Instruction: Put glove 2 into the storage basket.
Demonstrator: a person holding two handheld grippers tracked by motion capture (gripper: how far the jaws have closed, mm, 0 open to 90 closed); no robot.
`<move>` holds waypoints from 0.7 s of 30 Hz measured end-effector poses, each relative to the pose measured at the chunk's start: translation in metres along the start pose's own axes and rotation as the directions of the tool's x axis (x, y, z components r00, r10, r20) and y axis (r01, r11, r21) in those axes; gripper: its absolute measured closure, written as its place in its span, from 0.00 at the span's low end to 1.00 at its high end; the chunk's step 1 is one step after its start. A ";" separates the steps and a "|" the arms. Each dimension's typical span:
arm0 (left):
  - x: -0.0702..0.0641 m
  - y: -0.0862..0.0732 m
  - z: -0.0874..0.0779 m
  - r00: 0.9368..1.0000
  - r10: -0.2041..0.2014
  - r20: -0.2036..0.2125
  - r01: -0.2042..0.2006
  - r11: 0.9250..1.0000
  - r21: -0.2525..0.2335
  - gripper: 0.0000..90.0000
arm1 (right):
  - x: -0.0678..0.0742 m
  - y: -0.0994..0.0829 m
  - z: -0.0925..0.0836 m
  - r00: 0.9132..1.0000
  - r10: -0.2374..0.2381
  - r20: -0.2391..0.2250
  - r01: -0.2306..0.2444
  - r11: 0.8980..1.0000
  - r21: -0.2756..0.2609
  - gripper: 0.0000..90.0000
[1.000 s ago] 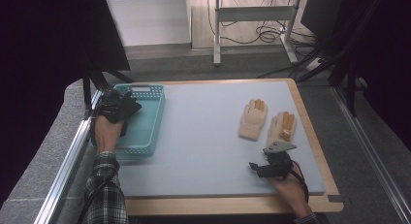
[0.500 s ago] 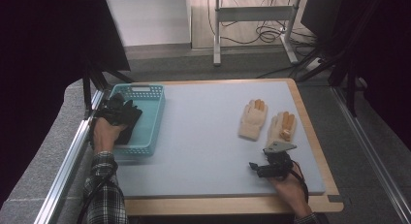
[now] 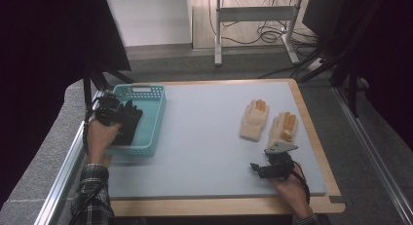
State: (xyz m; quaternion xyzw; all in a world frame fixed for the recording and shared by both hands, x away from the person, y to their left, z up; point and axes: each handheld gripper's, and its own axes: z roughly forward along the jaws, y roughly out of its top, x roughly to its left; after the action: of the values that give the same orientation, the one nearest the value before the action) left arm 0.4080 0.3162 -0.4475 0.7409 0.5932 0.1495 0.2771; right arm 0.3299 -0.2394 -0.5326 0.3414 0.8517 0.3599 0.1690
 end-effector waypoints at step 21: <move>-0.086 0.004 -0.016 0.973 0.208 0.100 -0.189 0.967 -0.173 0.00 | 0.000 0.000 0.000 1.000 -0.001 0.000 0.001 1.000 0.000 0.22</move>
State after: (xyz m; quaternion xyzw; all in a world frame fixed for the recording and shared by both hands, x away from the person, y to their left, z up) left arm 0.3802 0.2368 -0.4231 0.7791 0.4846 0.1807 0.3544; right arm 0.3299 -0.2395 -0.5326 0.3411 0.8519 0.3597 0.1690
